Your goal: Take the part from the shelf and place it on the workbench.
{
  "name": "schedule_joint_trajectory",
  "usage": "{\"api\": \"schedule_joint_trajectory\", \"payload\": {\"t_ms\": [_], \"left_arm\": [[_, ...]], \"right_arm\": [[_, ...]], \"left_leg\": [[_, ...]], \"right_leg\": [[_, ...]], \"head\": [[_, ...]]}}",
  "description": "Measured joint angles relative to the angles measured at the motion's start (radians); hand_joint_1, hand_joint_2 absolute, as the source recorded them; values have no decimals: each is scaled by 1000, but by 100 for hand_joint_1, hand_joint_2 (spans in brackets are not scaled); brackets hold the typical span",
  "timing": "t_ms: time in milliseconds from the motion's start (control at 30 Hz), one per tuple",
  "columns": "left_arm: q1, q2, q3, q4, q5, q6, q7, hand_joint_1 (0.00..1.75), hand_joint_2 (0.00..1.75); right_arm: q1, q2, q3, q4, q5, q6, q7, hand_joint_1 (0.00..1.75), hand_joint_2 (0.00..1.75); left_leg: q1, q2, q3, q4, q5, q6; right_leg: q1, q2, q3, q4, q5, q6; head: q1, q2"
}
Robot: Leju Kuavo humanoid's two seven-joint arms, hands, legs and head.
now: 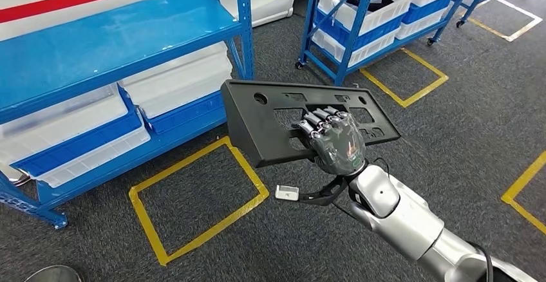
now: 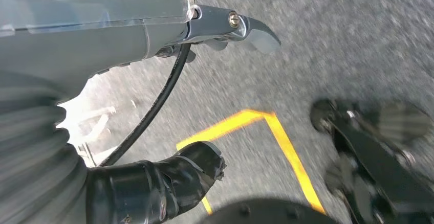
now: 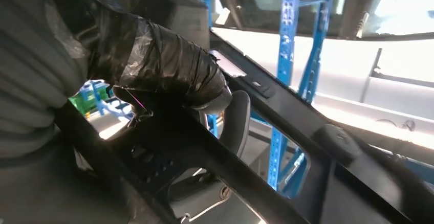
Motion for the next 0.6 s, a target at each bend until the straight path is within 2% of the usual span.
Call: {"api": "schedule_joint_trajectory", "payload": {"t_ms": [100,133,367,533,600], "left_arm": [[-3,0,2,0,0,0,0,0,175],[-4,0,2,0,0,0,0,0,175],[-7,0,4,0,-2,0,-3,0,175],[-7,0,6,0,-2,0,-3,0,175],[-8,0,7,0,-2,0,-3,0,175]], "right_arm": [[-6,0,1,2,14,4,9,175,175],[-9,0,1,4,18,4,10,175,175],[-18,0,2,16,33,8,13,175,175],[-24,0,9,22,25,13,16,175,175],[-25,0,10,24,9,24,19,175,175]], "left_leg": [[3,6,2,-20,11,-4],[2,6,1,-20,13,-2],[-5,2,-4,-15,20,9],[-6,2,-7,-13,20,10],[-7,2,-8,-12,20,10]], "right_leg": [[4,-2,4,-17,13,-30],[5,-3,4,-21,16,-36],[-1,-9,3,-25,24,-23],[-4,-10,2,-27,26,5],[-5,-10,1,-27,26,11]], "head": [[0,0],[1,0],[0,0],[0,0],[0,0]]}}
